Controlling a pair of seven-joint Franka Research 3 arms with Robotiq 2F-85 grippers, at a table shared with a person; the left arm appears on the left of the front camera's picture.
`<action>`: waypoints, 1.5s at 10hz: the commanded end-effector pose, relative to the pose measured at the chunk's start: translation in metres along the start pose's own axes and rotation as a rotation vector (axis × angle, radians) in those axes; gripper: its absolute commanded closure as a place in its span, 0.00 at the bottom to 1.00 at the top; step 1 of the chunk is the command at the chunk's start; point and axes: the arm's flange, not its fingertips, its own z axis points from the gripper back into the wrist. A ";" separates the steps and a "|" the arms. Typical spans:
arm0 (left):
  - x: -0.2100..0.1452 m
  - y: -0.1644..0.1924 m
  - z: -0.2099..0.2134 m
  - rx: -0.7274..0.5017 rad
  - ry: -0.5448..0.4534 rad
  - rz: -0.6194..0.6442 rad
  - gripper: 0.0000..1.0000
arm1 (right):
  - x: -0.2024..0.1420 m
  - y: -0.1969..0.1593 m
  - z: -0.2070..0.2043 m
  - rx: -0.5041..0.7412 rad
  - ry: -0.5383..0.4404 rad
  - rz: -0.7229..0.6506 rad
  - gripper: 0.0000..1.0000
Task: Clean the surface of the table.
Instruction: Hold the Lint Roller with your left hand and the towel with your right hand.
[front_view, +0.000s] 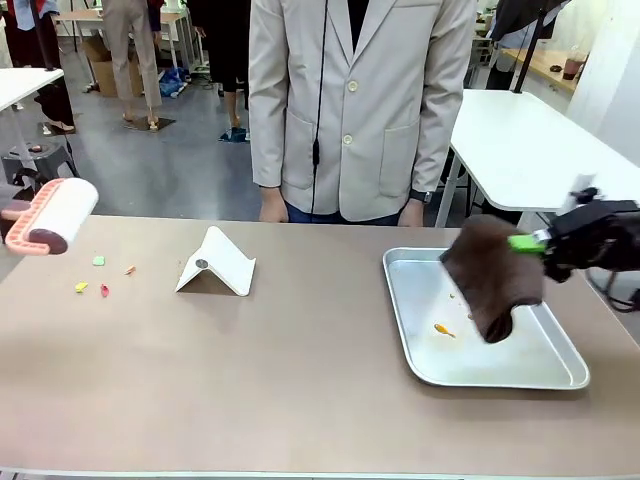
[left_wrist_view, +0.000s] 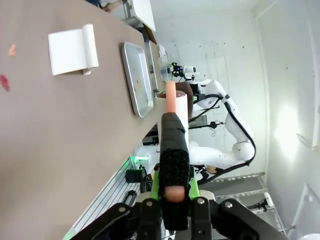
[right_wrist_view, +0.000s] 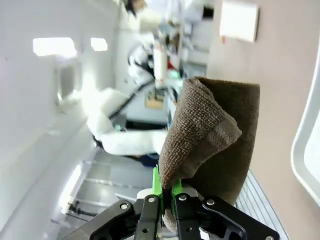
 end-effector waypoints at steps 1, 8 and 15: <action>0.006 0.015 0.024 -0.054 -0.008 0.016 1.00 | -0.017 0.007 0.028 0.077 -0.167 0.079 1.00; 0.032 0.036 0.027 -0.043 -0.062 0.180 1.00 | -0.017 -0.006 0.048 0.108 -0.451 0.115 1.00; 0.025 0.053 0.033 -0.038 -0.025 0.184 1.00 | 0.001 -0.007 0.085 0.188 -0.366 0.129 1.00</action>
